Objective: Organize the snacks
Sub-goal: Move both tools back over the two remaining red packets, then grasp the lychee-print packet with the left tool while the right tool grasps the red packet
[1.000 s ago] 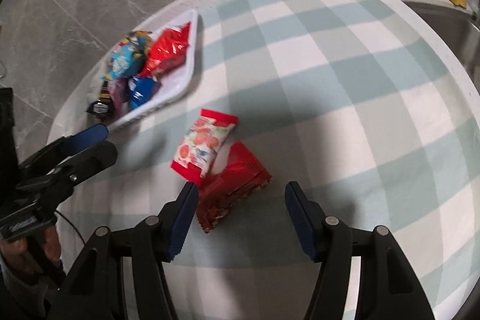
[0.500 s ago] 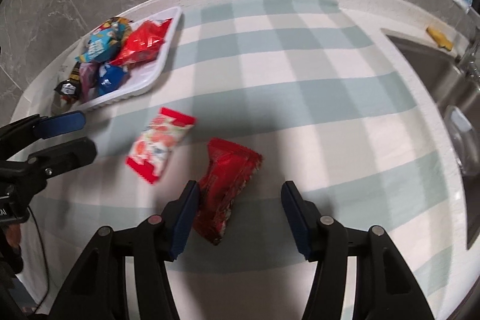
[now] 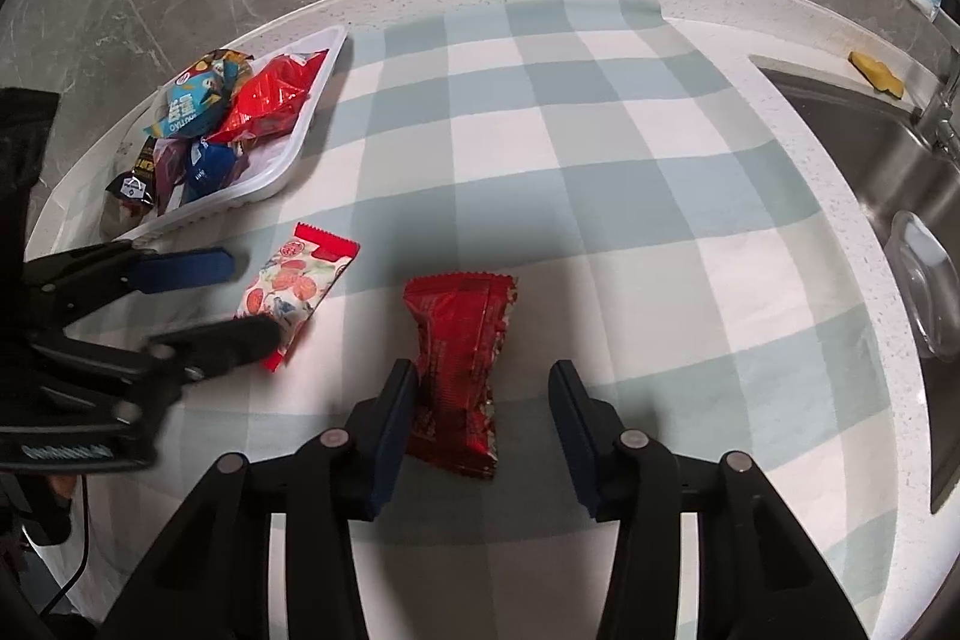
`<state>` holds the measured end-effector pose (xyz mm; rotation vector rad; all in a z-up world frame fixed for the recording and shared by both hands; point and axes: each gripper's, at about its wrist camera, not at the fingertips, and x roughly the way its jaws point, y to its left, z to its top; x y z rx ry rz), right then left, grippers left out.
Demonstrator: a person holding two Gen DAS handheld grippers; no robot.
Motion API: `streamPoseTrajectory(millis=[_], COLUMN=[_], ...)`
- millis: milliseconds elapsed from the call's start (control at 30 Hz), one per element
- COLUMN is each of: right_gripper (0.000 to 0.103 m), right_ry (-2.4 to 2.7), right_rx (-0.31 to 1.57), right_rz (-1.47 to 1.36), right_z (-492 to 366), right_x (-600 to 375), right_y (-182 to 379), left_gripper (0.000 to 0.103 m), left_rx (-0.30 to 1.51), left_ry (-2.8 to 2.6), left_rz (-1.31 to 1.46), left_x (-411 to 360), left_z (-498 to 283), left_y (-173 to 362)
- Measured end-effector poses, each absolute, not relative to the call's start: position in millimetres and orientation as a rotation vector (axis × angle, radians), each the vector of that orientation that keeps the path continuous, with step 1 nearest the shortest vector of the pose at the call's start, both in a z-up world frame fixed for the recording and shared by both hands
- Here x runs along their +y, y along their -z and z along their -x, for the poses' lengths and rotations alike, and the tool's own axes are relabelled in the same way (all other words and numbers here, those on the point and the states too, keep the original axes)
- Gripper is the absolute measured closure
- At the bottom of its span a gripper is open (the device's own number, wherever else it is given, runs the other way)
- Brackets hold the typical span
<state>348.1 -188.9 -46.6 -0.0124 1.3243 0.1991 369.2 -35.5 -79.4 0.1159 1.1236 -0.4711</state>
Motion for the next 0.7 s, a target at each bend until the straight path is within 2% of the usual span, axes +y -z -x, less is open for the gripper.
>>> streamPoseTrajectory(millis=[233,300,367,433,700], right_gripper=[0.057,0.063,0.07,0.075,0.08], right_ry=[-0.214,-0.224,-0.238,-0.247,-0.274], right_rx=[1.32,1.314,1.315,1.312,1.311], right_rz=[0.035,0.059,0.06,0.075,-0.08], right_z=[-349.5,-349.6,-350.4,-351.4,-356.0], right_x=[-183.3,-179.5,-176.8,-173.4,-190.9], right_y=[49.4,49.7,50.5,51.0,47.5], left_gripper=[0.04,0.041,0.059,0.067,0.071], left_rx=[1.078,1.066,1.042,1.03,1.031], left_ry=[0.463,0.463,0.449,0.455,0.511], left_rz=[-0.184,-0.212,-0.251,-0.272,-0.151], left_x=[-48.2,-51.7,-55.5,-57.5,-46.6], left_z=[-368.7,-368.0,-366.5,-365.3,-358.5], left_y=[87.2,88.1,88.8,88.4,83.2])
